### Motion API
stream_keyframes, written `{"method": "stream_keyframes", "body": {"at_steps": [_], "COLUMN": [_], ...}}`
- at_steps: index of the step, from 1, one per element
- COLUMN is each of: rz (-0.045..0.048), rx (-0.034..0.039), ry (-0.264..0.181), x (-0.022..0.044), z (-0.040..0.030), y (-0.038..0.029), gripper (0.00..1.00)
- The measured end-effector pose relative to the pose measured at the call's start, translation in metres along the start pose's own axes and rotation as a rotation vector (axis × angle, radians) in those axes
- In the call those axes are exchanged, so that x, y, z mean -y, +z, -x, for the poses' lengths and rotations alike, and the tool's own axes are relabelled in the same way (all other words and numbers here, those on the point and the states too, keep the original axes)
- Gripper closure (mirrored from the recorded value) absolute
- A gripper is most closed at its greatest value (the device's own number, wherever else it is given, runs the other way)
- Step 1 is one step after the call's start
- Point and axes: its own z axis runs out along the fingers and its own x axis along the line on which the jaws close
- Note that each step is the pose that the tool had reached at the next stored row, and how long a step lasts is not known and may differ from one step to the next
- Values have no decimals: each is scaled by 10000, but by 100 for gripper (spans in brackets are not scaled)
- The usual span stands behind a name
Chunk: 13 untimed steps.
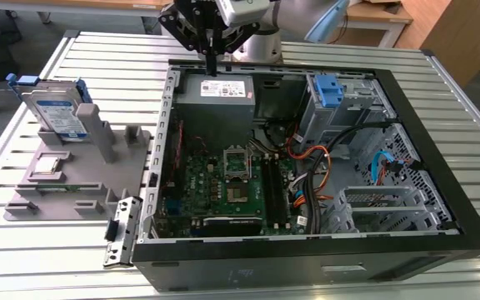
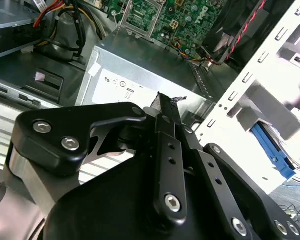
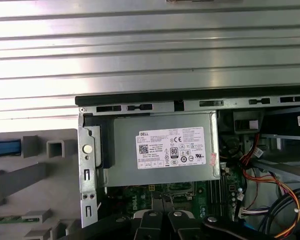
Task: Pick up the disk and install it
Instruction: 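Reach for the disk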
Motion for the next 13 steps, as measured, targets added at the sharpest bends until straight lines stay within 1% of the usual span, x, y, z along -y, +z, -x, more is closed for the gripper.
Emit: {"method": "stream_keyframes", "body": {"at_steps": [5,10,13], "rz": [1,-1,0], "rx": [1,0,0], "ry": [0,-1,-2], "x": [5,8,10], "z": [-62,-96,-131], "y": [1,0,0], "gripper": [90,90,90]}}
